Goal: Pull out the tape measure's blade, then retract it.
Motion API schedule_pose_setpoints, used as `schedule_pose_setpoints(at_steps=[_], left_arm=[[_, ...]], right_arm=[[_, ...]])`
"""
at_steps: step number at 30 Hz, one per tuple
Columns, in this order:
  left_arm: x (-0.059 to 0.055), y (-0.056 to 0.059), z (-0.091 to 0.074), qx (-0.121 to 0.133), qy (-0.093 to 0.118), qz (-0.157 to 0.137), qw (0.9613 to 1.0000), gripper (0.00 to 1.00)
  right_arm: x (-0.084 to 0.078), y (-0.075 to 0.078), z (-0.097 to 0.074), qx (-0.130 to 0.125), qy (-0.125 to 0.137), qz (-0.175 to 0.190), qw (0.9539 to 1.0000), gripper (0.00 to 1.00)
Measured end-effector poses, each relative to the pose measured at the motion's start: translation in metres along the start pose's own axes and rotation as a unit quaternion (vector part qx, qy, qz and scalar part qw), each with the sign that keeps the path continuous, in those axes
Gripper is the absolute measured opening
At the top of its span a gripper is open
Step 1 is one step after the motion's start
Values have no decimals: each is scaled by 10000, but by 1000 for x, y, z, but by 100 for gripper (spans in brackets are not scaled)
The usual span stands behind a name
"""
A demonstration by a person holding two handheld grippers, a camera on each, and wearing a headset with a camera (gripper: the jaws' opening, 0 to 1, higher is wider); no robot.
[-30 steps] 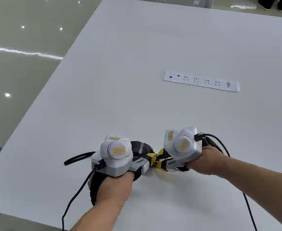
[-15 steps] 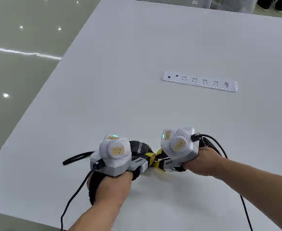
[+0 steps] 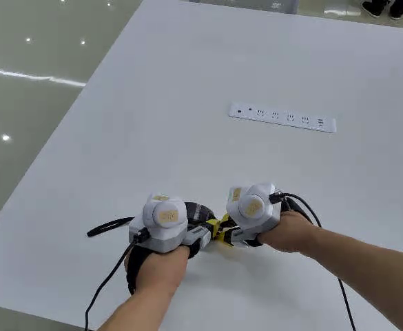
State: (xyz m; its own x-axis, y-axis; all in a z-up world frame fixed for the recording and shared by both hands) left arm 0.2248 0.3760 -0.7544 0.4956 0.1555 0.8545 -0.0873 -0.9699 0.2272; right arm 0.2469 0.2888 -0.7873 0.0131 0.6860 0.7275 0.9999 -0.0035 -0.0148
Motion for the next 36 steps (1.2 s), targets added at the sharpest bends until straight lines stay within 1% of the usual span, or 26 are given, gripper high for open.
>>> schedule_pose_setpoints(at_steps=[7, 10, 11, 13, 14, 17, 18, 20, 26, 28, 36], left_arm=[[0, 0, -1, 17, 27, 14, 10000, 59], [0, 1, -1, -39, 1, 129, 9999, 59], [1, 1, -2, -59, -2, 174, 9998, 58], [2, 1, -2, -81, -1, 176, 9998, 58], [2, 1, -2, -100, -24, 127, 9999, 58], [3, 1, -3, -169, -39, 155, 9997, 59], [4, 1, -4, -192, -16, 156, 9997, 59], [5, 2, -4, -217, -25, 149, 9997, 62], [6, 2, -8, -296, -51, 124, 9995, 65], [7, 2, -9, -320, -47, 174, 9993, 66], [6, 3, -14, -466, -114, 251, 9985, 72]], right_arm=[[0, -1, 0, -106, 11, 84, 9999, 14], [0, 0, 0, -152, 13, 139, 9998, 15], [0, -1, -1, -172, 29, 206, 9996, 16], [0, -1, -1, -188, 65, 275, 9994, 17], [-1, -1, -2, -202, 90, 347, 9992, 18], [-1, -2, -2, -235, 83, 379, 9990, 20], [-1, -3, -3, -252, 83, 404, 9988, 21], [-2, -4, -3, -282, 89, 445, 9986, 23], [-6, -4, -9, -439, 153, 765, 9960, 26], [-6, -5, -11, -485, 202, 846, 9950, 28], [-3, -7, -24, -708, 322, 1054, 9914, 35]])
Point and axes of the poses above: the centre of the closed fingertips' face, and the gripper's own axes: z roughly forward along the fingers, y roughly to its right, x roughly out of its top, the point moved 5 cm from there along -z, roughly backward along the fingers, and after that the axes turned 11 degrees about y, right-handed, at the moved point
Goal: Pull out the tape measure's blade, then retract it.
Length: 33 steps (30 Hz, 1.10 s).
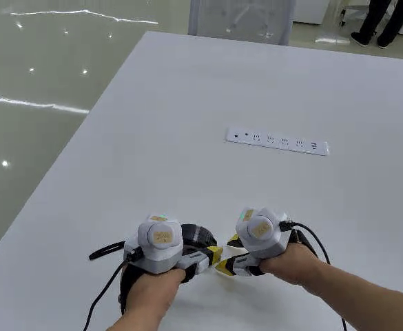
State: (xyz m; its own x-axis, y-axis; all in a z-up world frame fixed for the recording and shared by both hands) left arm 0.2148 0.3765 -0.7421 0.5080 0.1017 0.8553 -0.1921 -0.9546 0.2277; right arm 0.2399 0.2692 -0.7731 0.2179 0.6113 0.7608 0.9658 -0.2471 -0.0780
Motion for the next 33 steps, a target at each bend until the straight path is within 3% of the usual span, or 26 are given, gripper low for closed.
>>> schedule_pose_setpoints(at_steps=[14, 18, 33], left_arm=[[-3, -5, -25, -265, 0, 238, 9994, 81], [-2, -7, -37, -350, 135, 406, 9985, 82], [-8, -5, -71, -592, 55, 388, 9975, 91]], right_arm=[[1, -16, -25, -235, 134, 155, 9995, 46], [5, -21, -34, -334, 221, 203, 9990, 48], [6, -43, -69, -673, 553, 389, 9954, 53]])
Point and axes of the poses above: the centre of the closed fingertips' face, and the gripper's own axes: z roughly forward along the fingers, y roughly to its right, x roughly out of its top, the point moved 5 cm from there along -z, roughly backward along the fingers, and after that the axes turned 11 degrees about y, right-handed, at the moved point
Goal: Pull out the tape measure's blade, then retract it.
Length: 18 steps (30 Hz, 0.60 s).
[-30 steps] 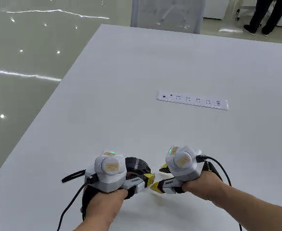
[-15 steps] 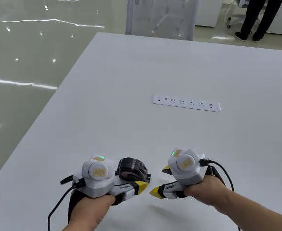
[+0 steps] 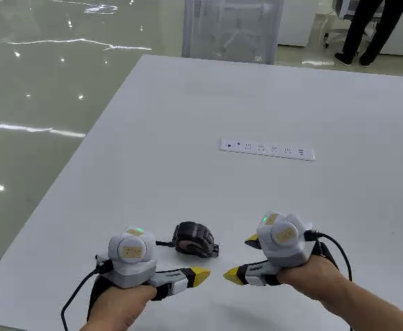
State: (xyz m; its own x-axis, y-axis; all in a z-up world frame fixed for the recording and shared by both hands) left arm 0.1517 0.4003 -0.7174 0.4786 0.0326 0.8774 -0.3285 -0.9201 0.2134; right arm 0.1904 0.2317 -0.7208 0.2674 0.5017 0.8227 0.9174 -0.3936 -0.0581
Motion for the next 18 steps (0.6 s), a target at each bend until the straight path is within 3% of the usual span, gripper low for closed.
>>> schedule_pose_setpoints(at_steps=[18], left_arm=[[6, -2, -39, -206, 10, 186, 9996, 96]], right_arm=[[4, -17, -51, -503, 378, 417, 9971, 67]])
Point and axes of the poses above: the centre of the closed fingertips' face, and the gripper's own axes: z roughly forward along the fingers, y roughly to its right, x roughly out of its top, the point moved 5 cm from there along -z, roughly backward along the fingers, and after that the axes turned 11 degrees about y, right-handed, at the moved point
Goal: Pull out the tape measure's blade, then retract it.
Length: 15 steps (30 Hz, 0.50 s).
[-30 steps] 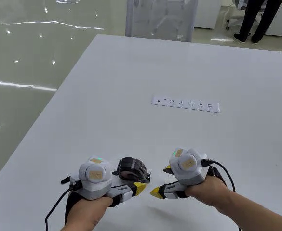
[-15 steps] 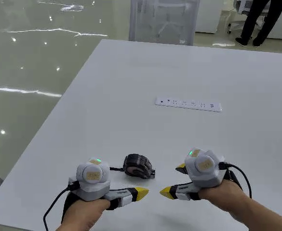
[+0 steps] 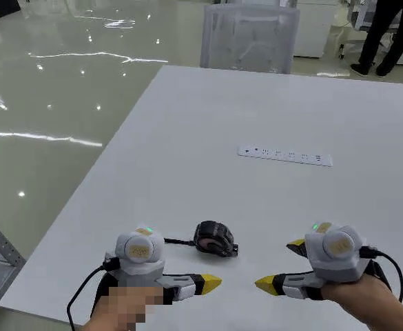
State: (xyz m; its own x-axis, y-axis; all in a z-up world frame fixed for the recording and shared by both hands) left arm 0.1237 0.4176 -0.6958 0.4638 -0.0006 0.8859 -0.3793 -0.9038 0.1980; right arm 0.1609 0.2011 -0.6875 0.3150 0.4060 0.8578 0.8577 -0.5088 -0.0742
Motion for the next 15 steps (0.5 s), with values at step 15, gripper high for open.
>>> schedule_pose_setpoints(at_steps=[15], left_arm=[[0, -7, -34, -86, -52, -61, 9999, 100]], right_arm=[[1, -15, -48, -369, 188, 182, 9990, 82]])
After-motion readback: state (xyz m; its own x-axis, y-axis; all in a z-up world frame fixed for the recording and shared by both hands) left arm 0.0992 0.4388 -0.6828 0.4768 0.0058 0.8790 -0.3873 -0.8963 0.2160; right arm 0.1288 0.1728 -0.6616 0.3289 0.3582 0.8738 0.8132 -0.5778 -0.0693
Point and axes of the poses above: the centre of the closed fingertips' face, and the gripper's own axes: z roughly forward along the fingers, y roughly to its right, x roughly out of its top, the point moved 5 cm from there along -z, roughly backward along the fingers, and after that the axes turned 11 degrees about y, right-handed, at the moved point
